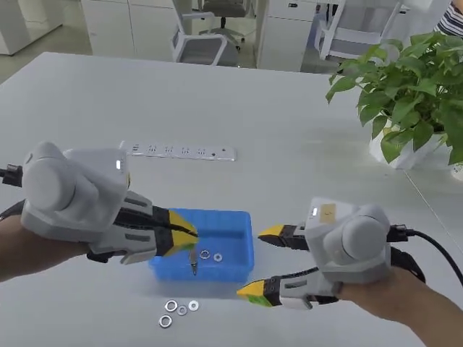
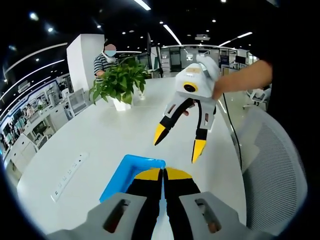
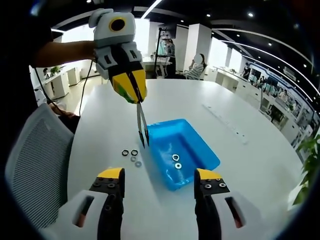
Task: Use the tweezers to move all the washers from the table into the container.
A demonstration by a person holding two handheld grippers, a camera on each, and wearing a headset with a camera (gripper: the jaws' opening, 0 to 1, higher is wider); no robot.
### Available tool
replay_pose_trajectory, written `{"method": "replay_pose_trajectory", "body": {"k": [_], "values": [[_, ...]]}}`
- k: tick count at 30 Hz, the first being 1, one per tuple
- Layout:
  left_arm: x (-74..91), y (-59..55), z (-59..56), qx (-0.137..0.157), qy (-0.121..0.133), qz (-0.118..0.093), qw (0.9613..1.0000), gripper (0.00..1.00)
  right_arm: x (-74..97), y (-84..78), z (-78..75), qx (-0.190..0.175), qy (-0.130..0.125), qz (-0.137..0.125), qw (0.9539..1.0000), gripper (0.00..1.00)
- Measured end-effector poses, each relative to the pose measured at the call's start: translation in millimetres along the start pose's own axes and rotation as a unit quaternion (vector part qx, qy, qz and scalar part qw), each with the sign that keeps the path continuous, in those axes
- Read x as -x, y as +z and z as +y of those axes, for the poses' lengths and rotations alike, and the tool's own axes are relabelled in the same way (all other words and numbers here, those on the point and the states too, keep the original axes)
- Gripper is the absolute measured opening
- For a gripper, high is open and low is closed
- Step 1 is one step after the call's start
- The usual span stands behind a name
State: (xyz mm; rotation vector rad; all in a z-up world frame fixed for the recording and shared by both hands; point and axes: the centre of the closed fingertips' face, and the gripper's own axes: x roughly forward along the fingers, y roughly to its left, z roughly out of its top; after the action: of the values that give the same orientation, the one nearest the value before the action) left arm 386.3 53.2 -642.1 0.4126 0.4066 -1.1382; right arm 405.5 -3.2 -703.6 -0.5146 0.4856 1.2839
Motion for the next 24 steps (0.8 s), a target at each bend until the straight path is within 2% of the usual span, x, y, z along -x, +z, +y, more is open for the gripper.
{"method": "replay_pose_trajectory", "body": {"k": [13, 24], "values": [[8.1, -21.2, -22.4, 0.002, -0.015, 0.008, 0.9999, 0.05, 0.6, -5.2, 10.3, -0.025, -0.005, 0.003, 0.9997, 0.66], [11.9, -40.4, -30.6, 0.009, -0.02, 0.017, 0.9996, 0.05, -0.6, -11.0, 17.2, -0.041, -0.008, 0.007, 0.9991, 0.78]]}}
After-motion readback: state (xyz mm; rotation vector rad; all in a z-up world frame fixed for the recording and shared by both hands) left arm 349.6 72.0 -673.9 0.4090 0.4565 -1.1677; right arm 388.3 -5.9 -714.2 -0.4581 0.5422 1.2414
